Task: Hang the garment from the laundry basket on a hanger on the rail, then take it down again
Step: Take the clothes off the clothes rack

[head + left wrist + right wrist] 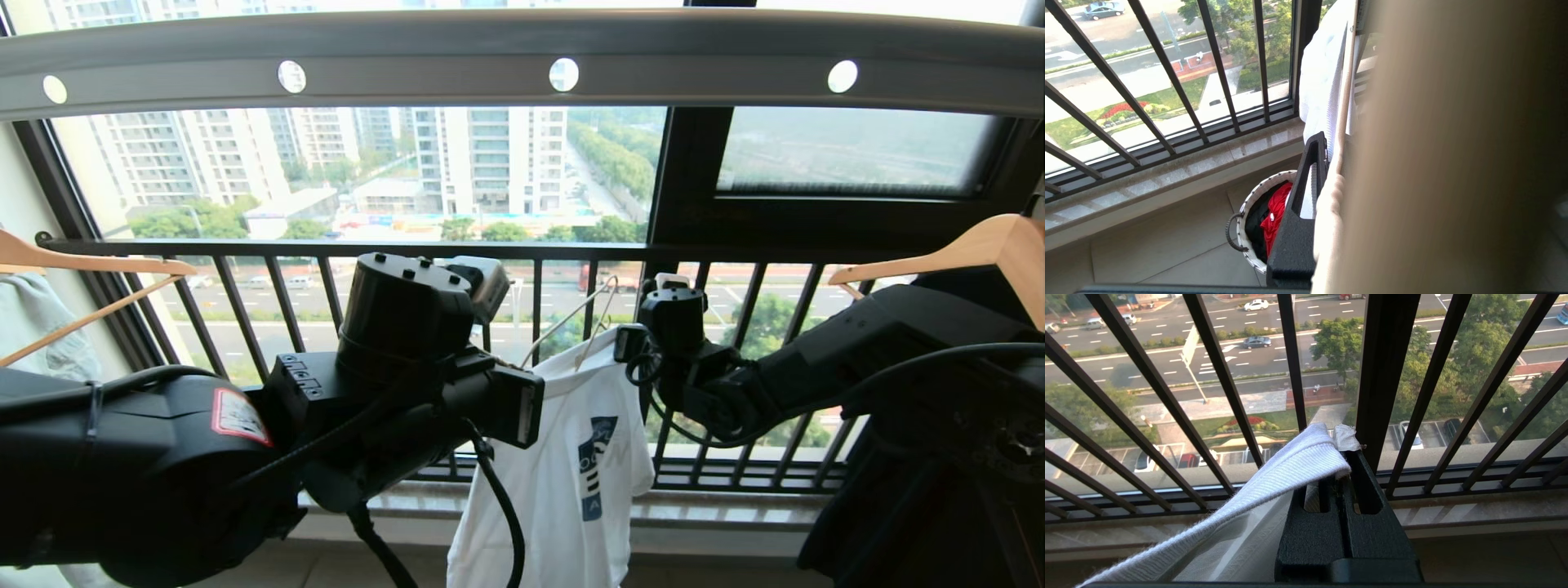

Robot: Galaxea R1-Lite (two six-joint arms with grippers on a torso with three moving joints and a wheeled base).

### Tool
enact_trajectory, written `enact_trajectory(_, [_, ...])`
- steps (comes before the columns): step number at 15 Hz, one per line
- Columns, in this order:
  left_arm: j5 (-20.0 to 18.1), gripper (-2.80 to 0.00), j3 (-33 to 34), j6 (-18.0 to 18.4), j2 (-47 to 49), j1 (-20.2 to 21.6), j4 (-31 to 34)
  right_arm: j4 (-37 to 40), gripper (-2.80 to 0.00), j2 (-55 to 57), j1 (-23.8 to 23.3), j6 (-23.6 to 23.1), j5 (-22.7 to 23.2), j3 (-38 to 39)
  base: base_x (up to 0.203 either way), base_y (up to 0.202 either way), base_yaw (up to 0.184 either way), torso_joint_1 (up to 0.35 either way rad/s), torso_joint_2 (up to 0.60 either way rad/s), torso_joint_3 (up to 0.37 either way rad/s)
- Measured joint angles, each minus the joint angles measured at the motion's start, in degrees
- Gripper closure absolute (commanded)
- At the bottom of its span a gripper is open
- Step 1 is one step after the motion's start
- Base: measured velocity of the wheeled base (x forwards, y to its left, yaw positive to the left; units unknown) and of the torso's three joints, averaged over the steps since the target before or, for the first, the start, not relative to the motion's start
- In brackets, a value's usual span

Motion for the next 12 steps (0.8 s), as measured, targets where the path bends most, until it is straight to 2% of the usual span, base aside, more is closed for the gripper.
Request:
enact_trajectory(3, [0.4, 0.0, -0.1, 0.0, -0.2, 0.2, -0.1, -0.1, 0.0, 0.4, 0.2, 0.0, 0.0, 0.4, 0.0, 0.0, 0.0, 0.0, 0.0, 0.0])
enact_trajectory(5, [0.6, 0.0, -0.5, -0.3, 0.5, 0.4, -0.7, 0.0, 0.0, 0.1, 1.9, -0.1, -0.1, 1.8, 0.0, 0.0, 0.0, 0.0, 0.0, 0.0])
enact_trajectory(7, [0.8, 0.0, -0.7, -0.6, 1.8, 1.4, -4.8, 0.0, 0.0, -0.6, 3.8, -0.2, -0.1, 3.5, 0.0, 0.0, 0.0, 0.0, 0.0, 0.0])
enact_trajectory(10, [3.0, 0.0, -0.5, -0.7, 4.5, 2.5, -12.6, 0.0, 0.0, -2.2, 7.1, -0.1, -0.1, 5.9, 0.0, 0.0, 0.0, 0.0, 0.0, 0.0])
enact_trajectory(12, [4.3, 0.0, -0.5, -0.7, 6.6, 2.6, -15.1, 0.1, 0.0, -3.9, 9.3, -0.1, -0.1, 7.6, 0.0, 0.0, 0.0, 0.0, 0.0, 0.0])
